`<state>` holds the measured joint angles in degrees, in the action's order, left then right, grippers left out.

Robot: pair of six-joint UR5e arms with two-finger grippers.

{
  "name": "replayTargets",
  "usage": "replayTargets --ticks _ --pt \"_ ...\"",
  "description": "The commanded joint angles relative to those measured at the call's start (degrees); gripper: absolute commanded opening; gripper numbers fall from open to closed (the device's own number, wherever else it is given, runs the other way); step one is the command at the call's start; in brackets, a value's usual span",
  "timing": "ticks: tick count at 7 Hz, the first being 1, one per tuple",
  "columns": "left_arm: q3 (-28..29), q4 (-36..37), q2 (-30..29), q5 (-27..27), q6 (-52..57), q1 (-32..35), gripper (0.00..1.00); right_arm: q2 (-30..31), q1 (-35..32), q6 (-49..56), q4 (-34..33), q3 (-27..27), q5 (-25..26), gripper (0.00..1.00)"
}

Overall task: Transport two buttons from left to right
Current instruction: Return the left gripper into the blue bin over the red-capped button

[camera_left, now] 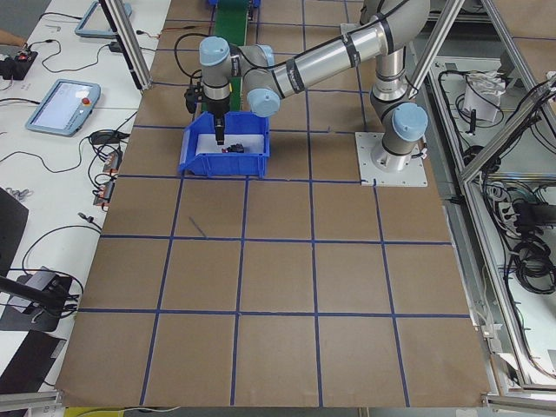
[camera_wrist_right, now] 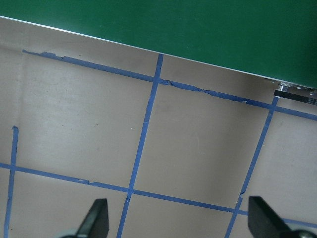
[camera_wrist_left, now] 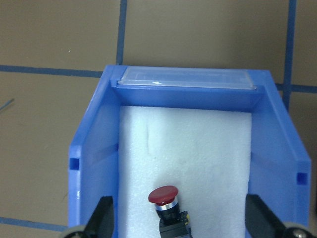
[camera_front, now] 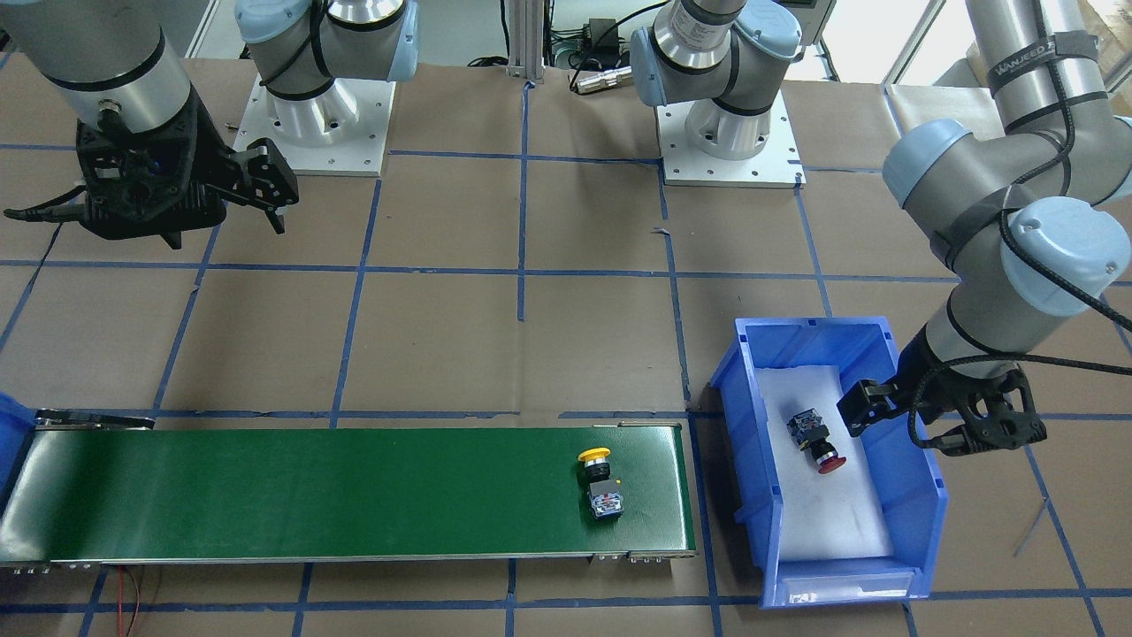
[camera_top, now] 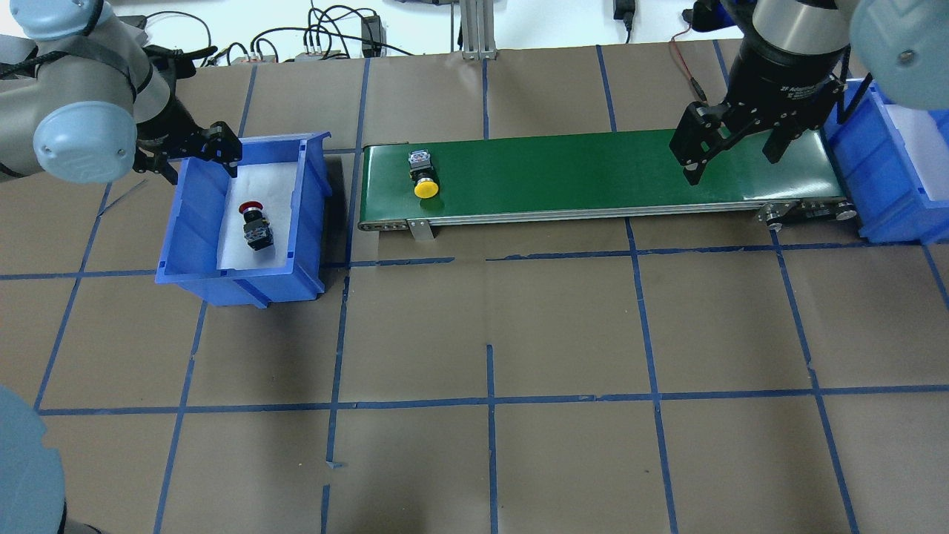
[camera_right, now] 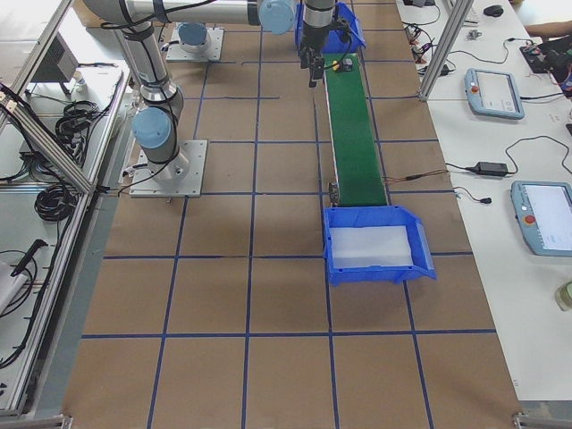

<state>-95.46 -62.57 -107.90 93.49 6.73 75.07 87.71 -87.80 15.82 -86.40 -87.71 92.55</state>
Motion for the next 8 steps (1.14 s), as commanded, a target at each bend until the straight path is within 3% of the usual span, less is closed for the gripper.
replayTargets --ticks 1,8 --pt "-4.0 1.1 1.2 0.2 -0.9 -0.5 0.93 0.0 0.0 0.0 0.0 0.0 0.0 1.00" --pt "-4.3 1.1 -1.1 -1.0 -8.6 2.8 0.87 0.1 -0.4 -0.3 -1.4 -0.3 -0.8 1.00"
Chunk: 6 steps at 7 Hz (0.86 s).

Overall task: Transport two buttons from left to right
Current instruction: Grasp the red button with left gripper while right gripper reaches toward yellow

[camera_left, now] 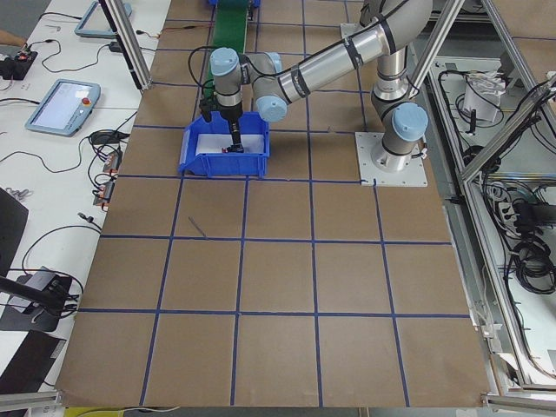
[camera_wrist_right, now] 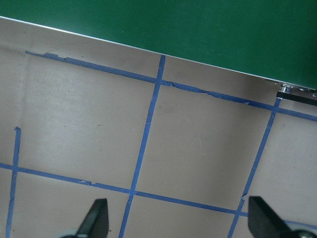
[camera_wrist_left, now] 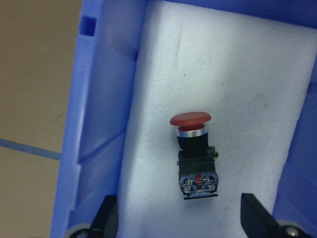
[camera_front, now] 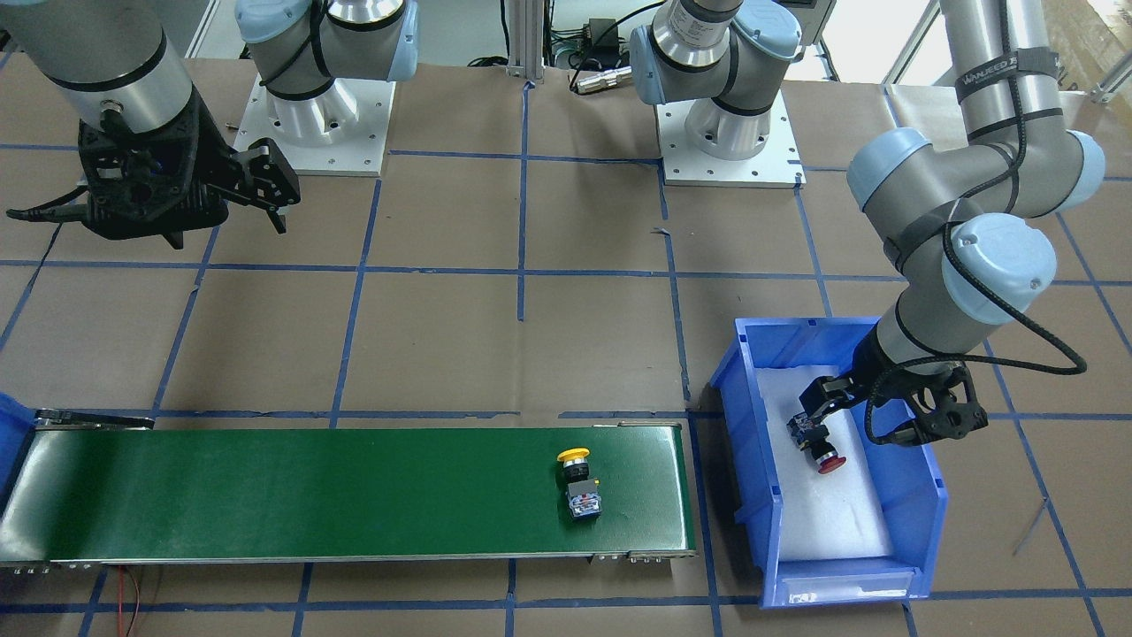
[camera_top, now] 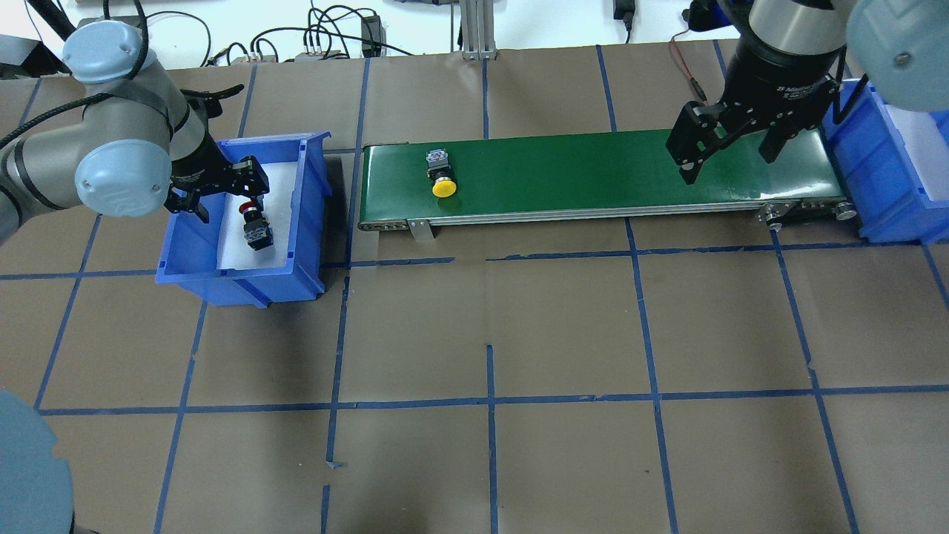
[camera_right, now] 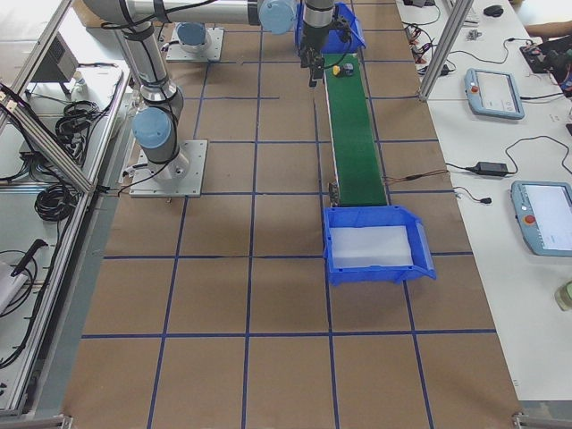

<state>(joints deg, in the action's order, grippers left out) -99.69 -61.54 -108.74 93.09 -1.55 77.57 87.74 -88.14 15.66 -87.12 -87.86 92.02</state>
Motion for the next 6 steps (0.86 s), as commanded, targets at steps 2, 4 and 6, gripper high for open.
replayTargets --ticks 2,4,6 --pt "-0.1 2.0 -2.4 -0.6 0.8 0.1 0.83 -0.2 0.2 0.1 -0.9 0.0 -2.3 0.99" --pt "-0.2 2.7 -3.5 -0.6 0.9 0.1 0.83 0.1 -0.2 -0.9 -3.2 -0.8 -2.4 0.99" --pt "-0.2 4.7 -5.4 -0.8 1.0 0.1 0.83 -0.1 -0.8 -1.1 -6.6 -2.2 -2.5 1.00"
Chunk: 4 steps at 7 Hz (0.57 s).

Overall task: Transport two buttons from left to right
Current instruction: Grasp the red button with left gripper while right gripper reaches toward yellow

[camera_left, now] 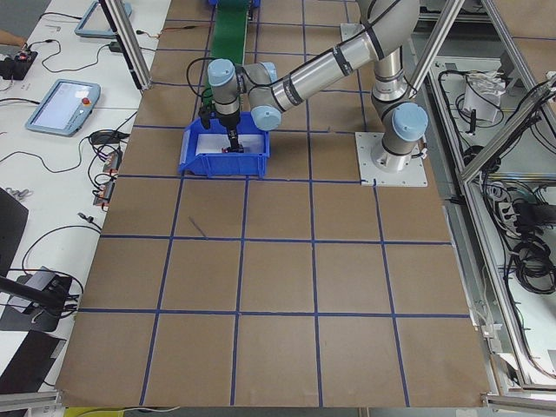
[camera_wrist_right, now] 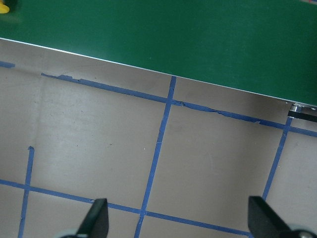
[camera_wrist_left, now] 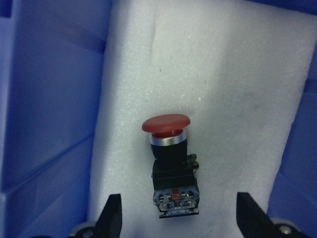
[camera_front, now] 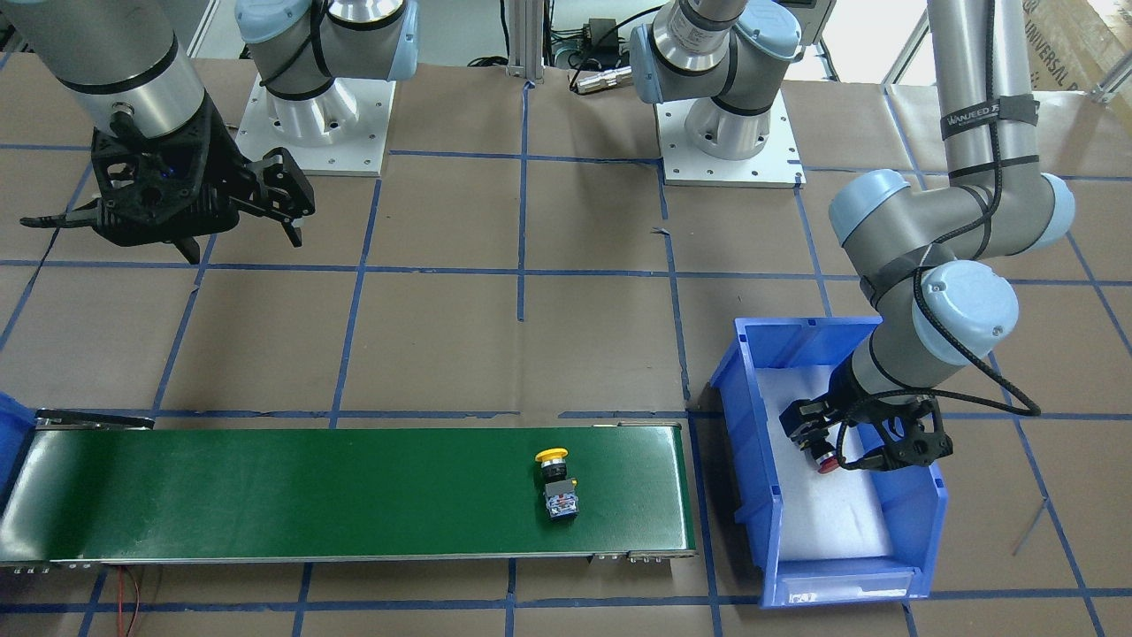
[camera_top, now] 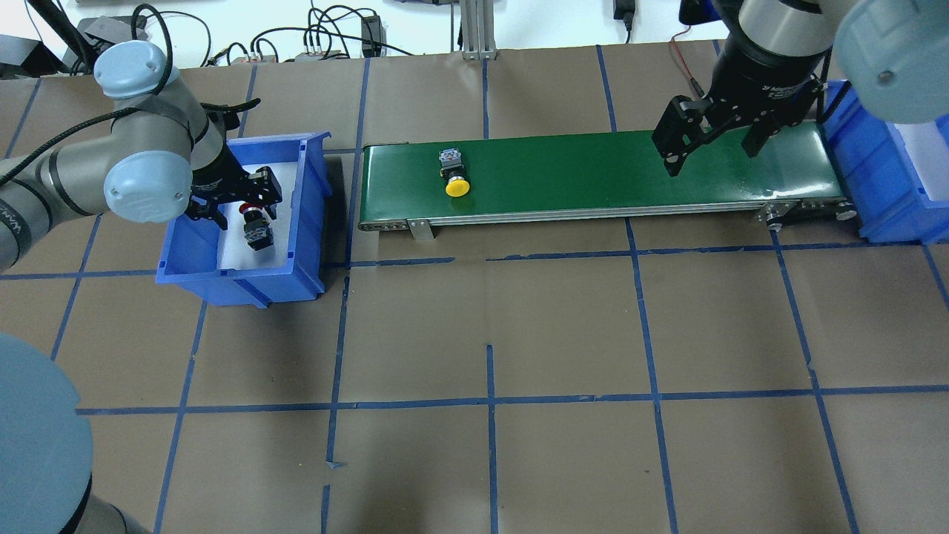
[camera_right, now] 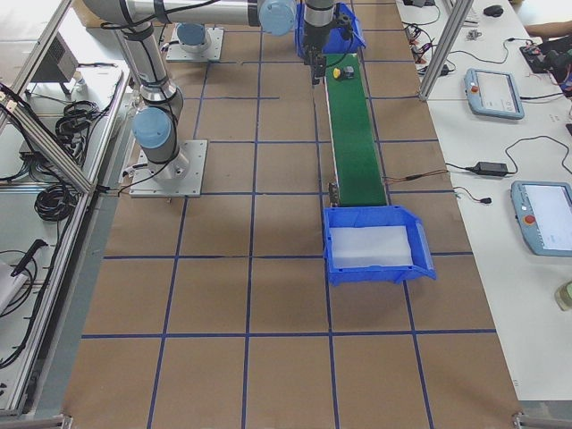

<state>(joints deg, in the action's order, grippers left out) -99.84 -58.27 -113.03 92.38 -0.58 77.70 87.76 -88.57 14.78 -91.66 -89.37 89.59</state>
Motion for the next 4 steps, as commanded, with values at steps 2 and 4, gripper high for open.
replayTargets --ticks 2,4 --pt "-1.9 2.9 -1.8 -0.1 0.9 0.0 0.83 -2.4 -3.6 -0.1 -3.7 -0.6 0.5 1.00" --pt "-4.4 7.9 -2.1 -0.1 0.8 -0.3 0.77 -7.0 -8.3 -0.1 -10.1 -0.5 1.1 1.00"
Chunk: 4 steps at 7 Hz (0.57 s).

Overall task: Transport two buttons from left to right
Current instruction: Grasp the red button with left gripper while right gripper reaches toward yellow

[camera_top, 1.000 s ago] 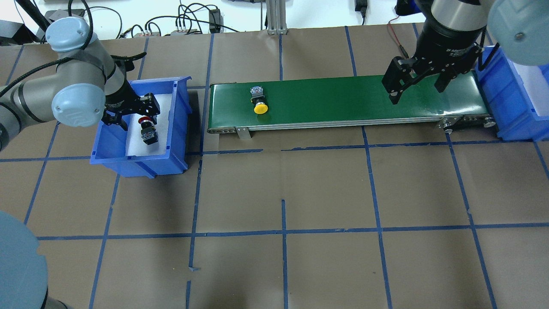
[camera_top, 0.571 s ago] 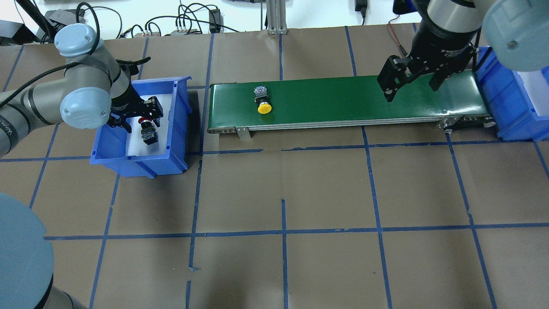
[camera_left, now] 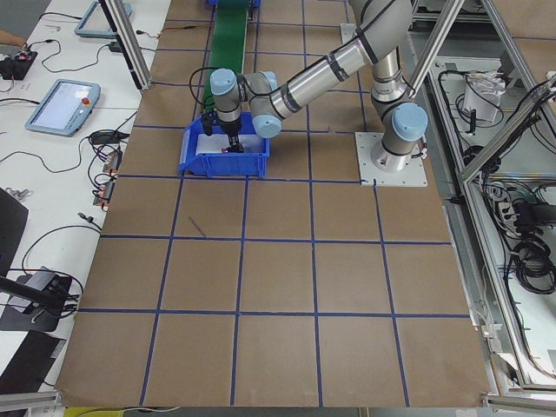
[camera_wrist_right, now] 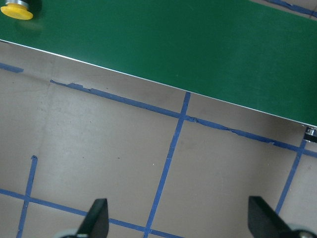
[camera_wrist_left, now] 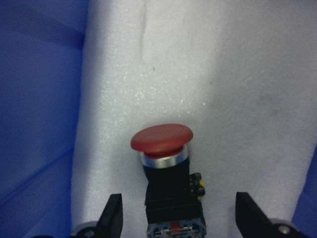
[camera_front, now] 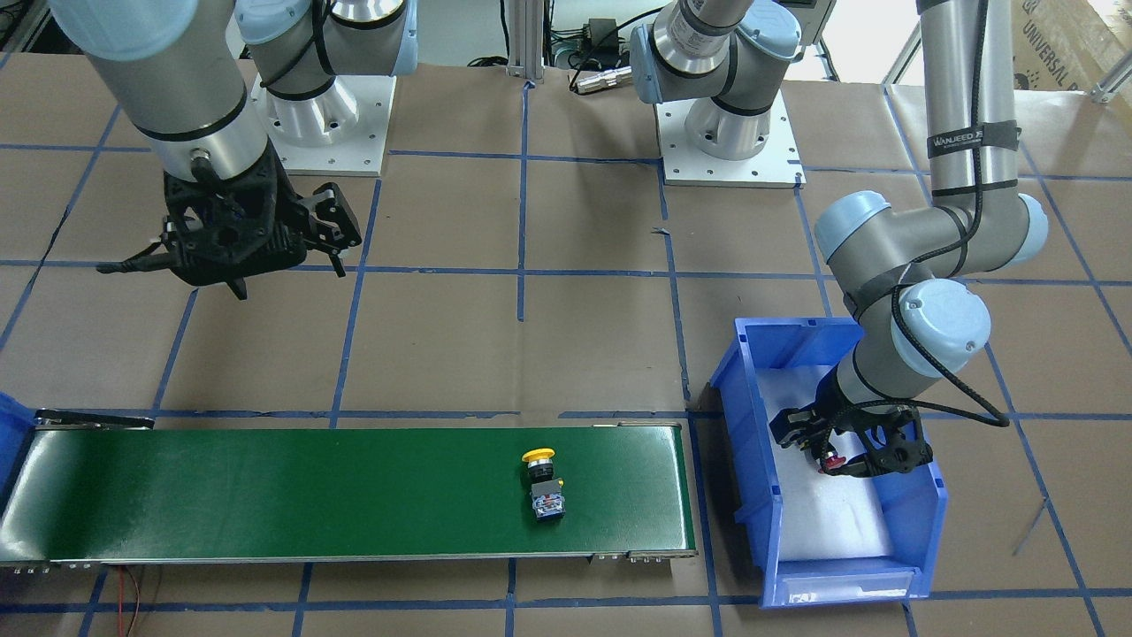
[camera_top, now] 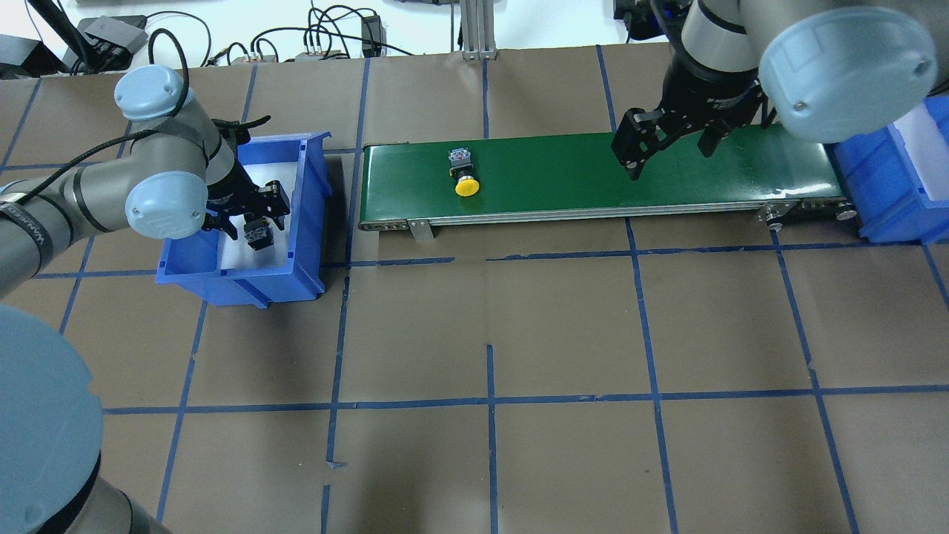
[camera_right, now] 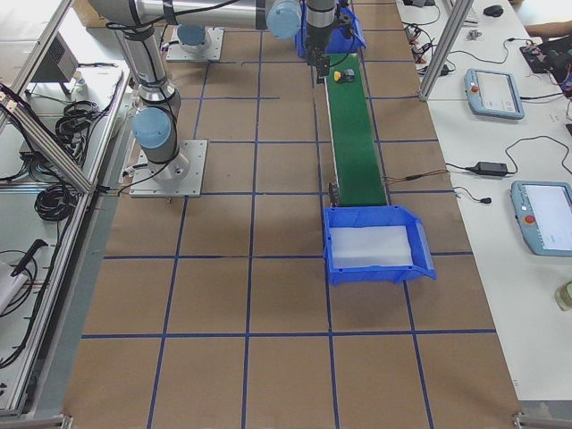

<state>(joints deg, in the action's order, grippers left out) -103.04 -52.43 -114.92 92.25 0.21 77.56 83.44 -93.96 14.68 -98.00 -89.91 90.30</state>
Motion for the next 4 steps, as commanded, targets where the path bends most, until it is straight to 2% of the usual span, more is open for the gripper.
replayTargets --ticks 1,2,3,4 --pt "-1.3 2.2 -0.1 0.0 0.0 -0.2 0.33 -6.1 -5.0 0.0 -7.6 0.3 0.3 1.00" --pt "-0.7 2.1 0.2 0.0 0.0 -0.3 0.25 -9.6 -6.5 -0.6 -12.9 0.7 0.6 1.00" --pt "0.4 1.4 1.4 0.7 -0.1 -0.2 0.25 -12.2 -6.9 -5.0 -15.3 1.3 0.4 1.00" --pt "2.9 -3.9 4.1 1.0 -0.1 -0.3 0.25 -15.1 -7.0 -8.9 -16.3 4.2 0.3 1.00"
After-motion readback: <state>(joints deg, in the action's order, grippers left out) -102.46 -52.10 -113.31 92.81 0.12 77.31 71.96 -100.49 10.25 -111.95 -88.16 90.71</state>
